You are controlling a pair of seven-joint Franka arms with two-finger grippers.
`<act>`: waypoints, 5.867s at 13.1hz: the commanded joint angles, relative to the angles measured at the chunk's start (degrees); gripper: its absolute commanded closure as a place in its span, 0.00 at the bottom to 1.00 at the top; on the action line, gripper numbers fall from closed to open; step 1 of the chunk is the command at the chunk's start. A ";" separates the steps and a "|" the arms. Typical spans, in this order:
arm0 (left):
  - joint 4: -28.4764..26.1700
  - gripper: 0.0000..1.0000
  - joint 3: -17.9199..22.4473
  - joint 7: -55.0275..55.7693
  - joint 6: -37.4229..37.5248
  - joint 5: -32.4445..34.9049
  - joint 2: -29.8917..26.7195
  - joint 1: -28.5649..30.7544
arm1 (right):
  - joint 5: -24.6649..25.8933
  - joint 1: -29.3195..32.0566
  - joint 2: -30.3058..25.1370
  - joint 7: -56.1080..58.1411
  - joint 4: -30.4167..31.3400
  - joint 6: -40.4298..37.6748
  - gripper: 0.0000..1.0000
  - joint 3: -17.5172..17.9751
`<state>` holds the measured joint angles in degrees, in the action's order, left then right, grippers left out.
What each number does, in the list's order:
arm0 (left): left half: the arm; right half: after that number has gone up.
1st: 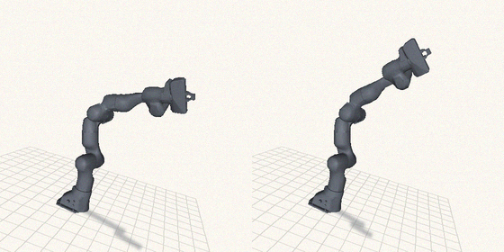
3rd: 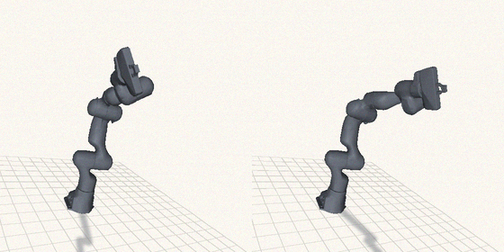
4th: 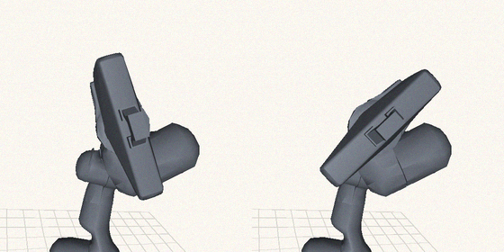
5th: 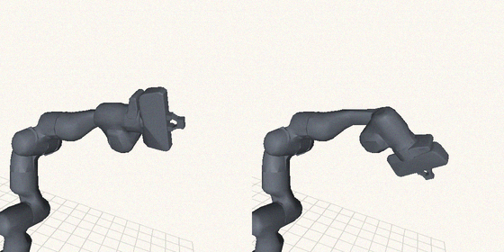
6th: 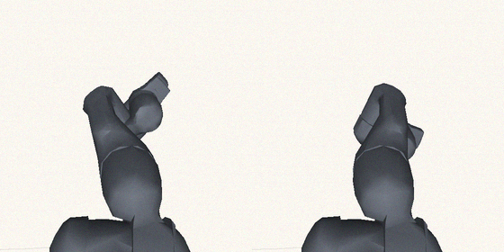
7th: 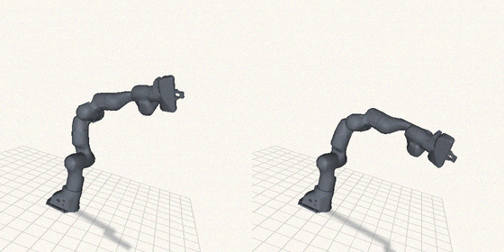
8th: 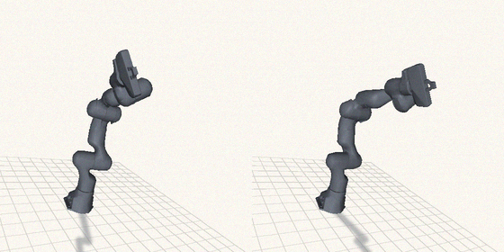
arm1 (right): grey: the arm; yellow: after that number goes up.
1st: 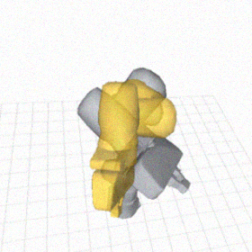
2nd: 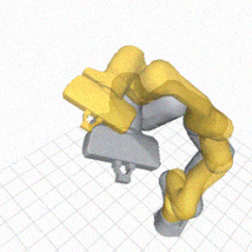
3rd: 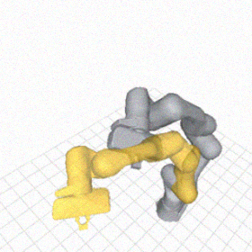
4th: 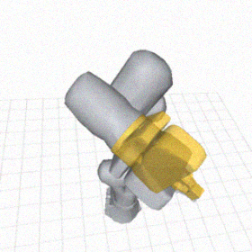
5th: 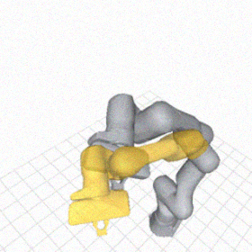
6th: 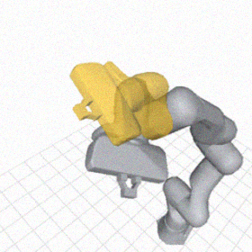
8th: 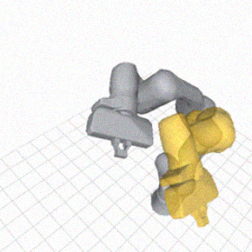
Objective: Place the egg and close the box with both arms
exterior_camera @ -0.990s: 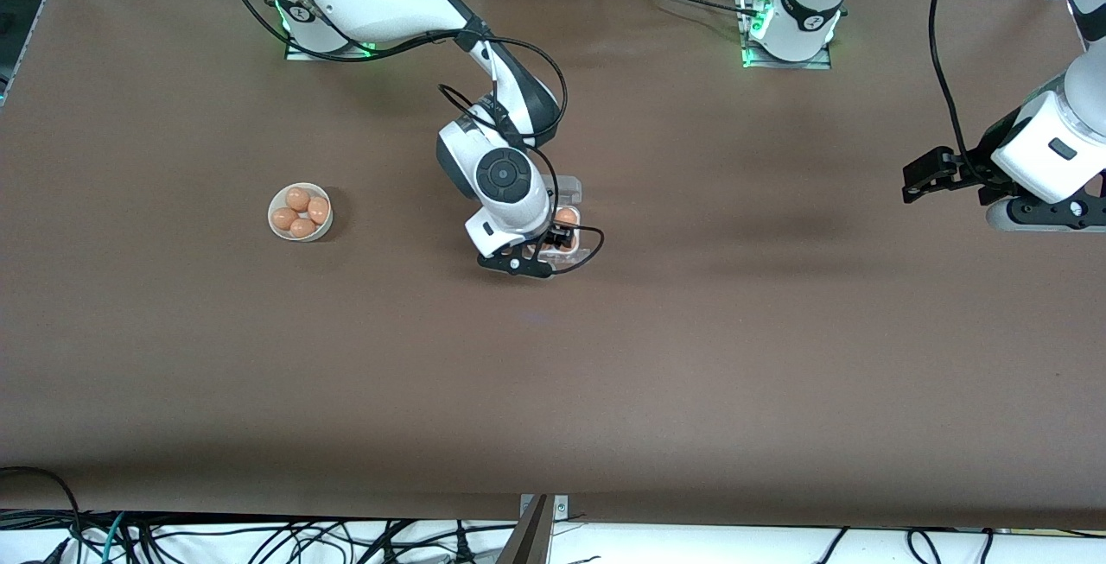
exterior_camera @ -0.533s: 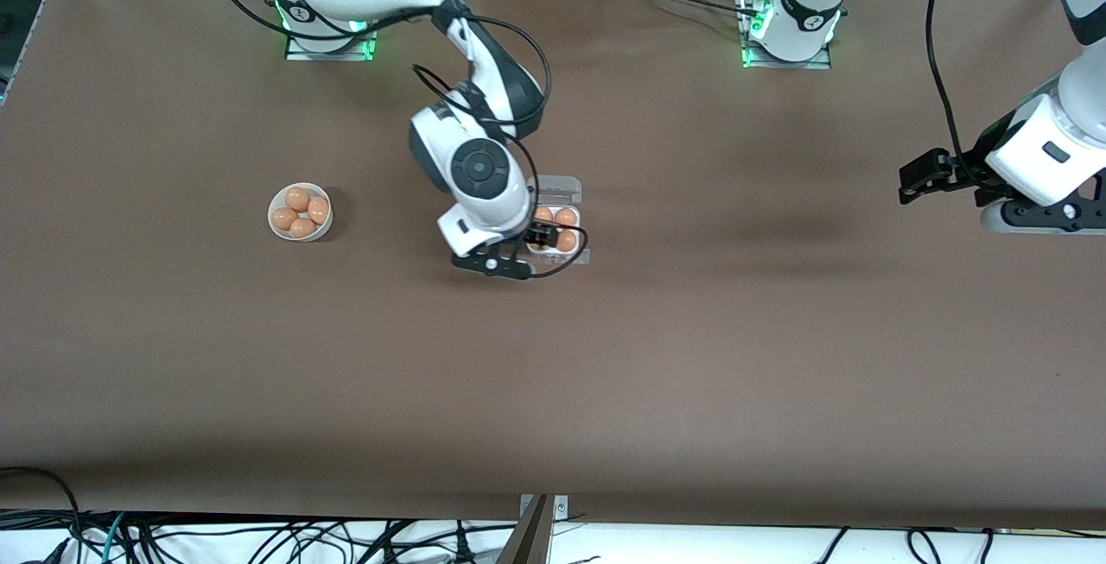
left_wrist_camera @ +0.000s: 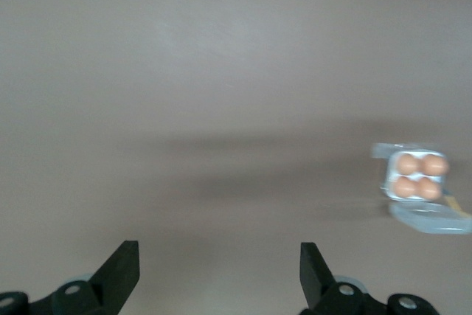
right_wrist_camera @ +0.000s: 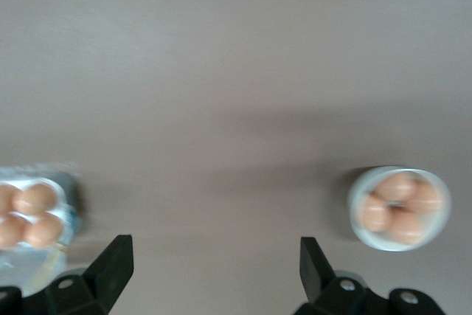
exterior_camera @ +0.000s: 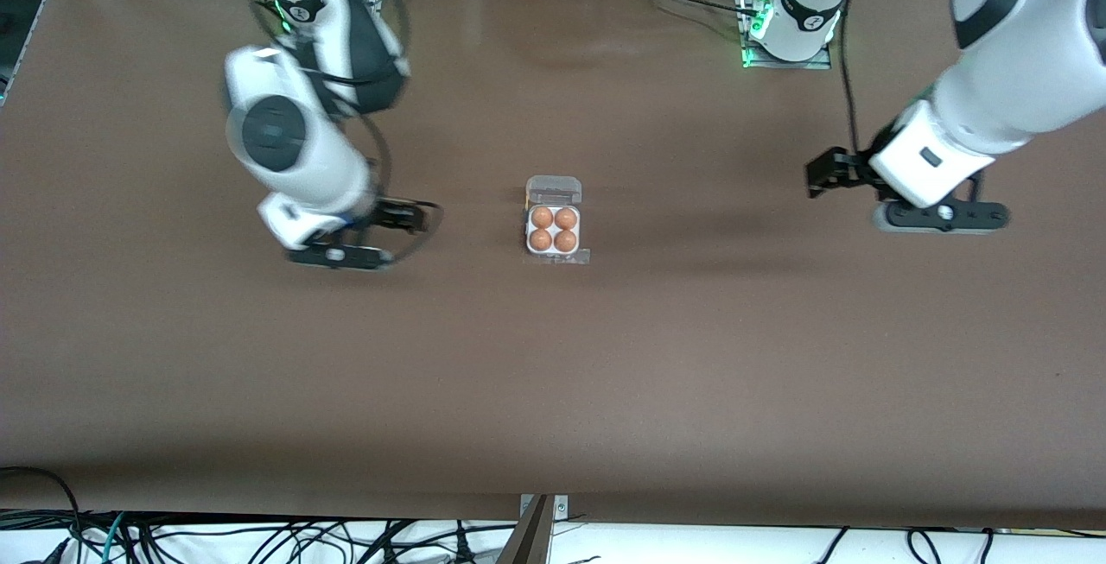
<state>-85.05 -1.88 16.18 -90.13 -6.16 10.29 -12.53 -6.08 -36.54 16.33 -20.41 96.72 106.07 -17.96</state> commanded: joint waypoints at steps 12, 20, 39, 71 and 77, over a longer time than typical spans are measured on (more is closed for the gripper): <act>1.99 0.93 0.30 25.48 0.22 -13.09 17.64 -24.46 | 4.59 -0.11 -14.75 22.44 -4.25 -21.78 0.00 -21.77; 8.94 0.97 0.12 30.84 -0.22 -15.10 28.37 -29.04 | 3.89 38.42 -14.74 23.23 -5.49 -24.42 0.00 15.79; 14.20 0.31 11.44 28.64 -12.97 -11.16 31.64 -29.92 | 4.59 39.35 -13.07 22.61 -9.00 -23.18 0.00 17.88; -6.42 0.00 8.91 -21.02 -3.56 6.77 -7.56 6.20 | 4.59 39.27 -14.04 22.61 -8.91 -23.45 0.00 18.14; -10.58 0.00 8.74 -21.28 -0.85 6.77 -11.87 5.50 | 4.59 39.27 -14.04 22.61 -8.91 -23.45 0.00 17.96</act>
<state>-93.67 7.52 -3.91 -92.39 -0.82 0.98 -6.94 -2.05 2.96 2.69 2.35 88.46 83.75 0.18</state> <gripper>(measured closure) 0.000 0.000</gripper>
